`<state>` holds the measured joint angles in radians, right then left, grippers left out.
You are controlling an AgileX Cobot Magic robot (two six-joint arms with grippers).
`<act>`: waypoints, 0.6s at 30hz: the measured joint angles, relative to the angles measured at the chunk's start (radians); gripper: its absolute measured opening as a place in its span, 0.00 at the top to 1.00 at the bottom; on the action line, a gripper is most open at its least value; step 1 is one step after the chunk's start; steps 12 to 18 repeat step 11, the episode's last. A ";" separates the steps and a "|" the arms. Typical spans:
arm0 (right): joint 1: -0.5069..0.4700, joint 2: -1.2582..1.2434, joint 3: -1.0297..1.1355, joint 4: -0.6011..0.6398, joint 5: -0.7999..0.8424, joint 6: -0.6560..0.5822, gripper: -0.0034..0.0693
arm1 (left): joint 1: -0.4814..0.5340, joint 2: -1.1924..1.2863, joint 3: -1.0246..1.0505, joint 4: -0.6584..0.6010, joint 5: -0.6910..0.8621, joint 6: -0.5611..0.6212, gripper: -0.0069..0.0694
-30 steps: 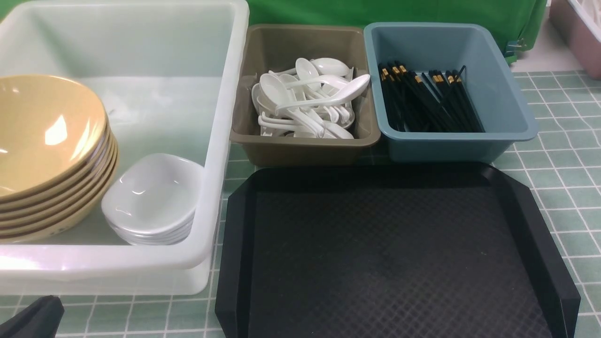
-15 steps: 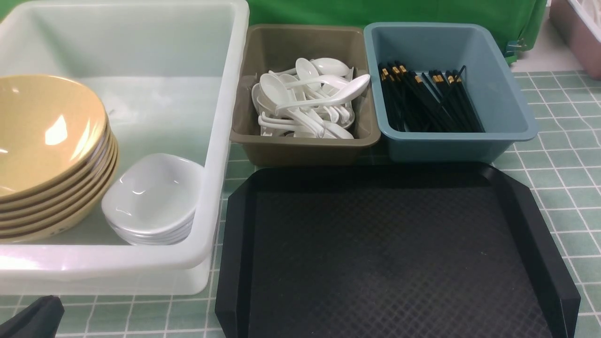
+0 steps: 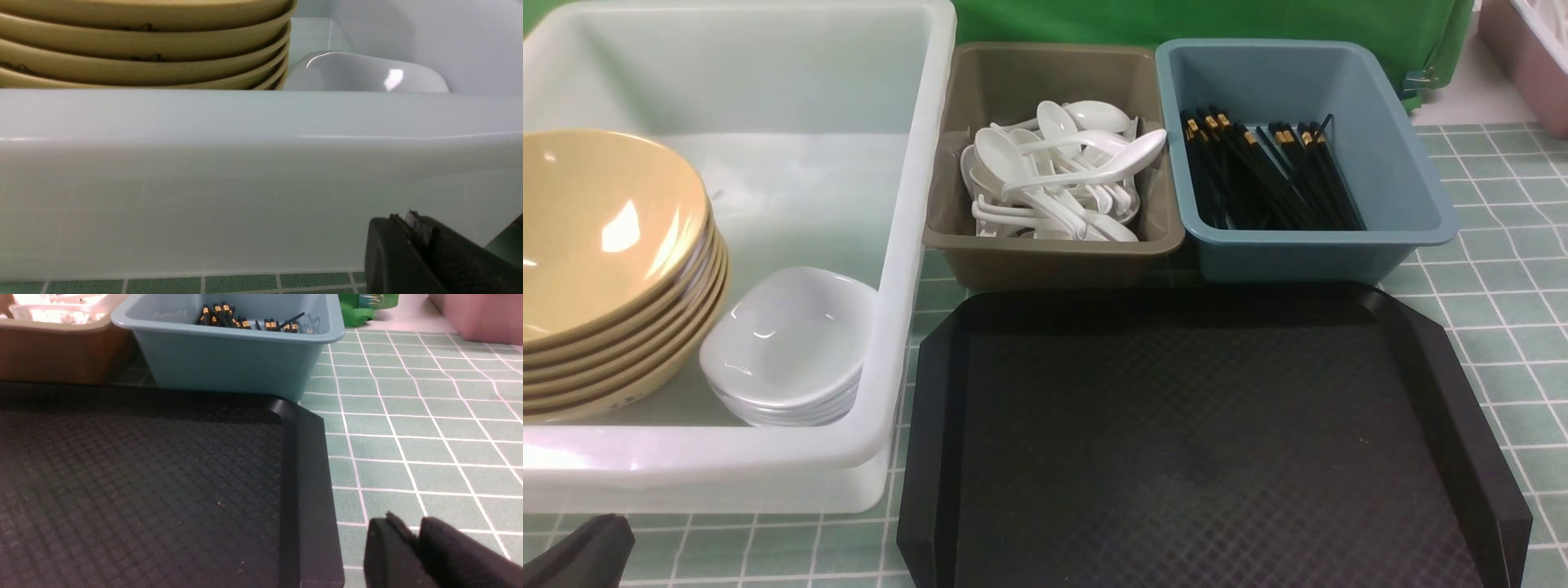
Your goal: On blue table put chopsticks spoon bowls plates into blue grey white boxes.
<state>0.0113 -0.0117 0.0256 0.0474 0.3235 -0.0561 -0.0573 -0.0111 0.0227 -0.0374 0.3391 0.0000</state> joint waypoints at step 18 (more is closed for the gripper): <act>0.000 0.000 0.000 0.000 0.000 0.000 0.73 | 0.000 0.000 0.000 0.000 0.000 0.000 0.90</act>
